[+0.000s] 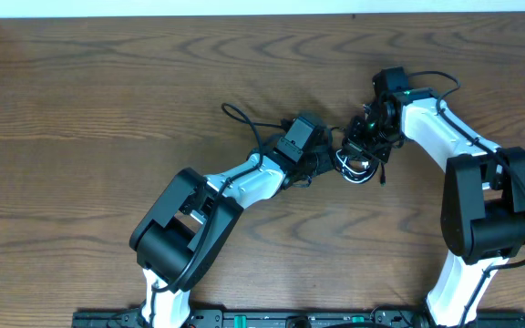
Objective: Untangle cables
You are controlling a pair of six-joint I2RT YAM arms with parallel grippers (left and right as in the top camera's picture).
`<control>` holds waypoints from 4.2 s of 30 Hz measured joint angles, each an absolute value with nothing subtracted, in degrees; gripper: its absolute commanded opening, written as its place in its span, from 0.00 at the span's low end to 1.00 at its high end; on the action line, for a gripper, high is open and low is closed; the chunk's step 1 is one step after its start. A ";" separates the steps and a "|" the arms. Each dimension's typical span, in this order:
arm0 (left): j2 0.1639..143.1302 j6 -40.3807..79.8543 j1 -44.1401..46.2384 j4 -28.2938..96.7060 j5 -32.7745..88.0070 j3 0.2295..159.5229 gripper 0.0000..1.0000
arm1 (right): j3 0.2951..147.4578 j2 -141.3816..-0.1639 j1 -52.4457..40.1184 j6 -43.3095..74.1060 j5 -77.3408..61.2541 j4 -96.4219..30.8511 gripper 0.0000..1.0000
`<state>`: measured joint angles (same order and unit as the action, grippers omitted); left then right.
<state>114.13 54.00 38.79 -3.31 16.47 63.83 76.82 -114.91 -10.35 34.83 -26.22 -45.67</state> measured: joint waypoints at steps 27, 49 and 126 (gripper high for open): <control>98.06 26.74 27.62 -2.57 33.63 63.83 0.38 | 76.44 -97.34 -7.29 15.29 -36.84 -50.26 0.01; 94.94 37.36 31.44 3.22 36.18 63.83 0.64 | 76.44 -97.34 -7.29 22.17 -29.74 -49.65 0.01; 83.53 18.76 21.87 13.74 25.19 63.96 0.07 | 76.23 -97.47 11.57 15.29 -49.08 -49.78 0.57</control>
<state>83.53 18.76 21.87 13.74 25.19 63.96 76.23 -97.47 11.57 15.29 -49.08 -49.78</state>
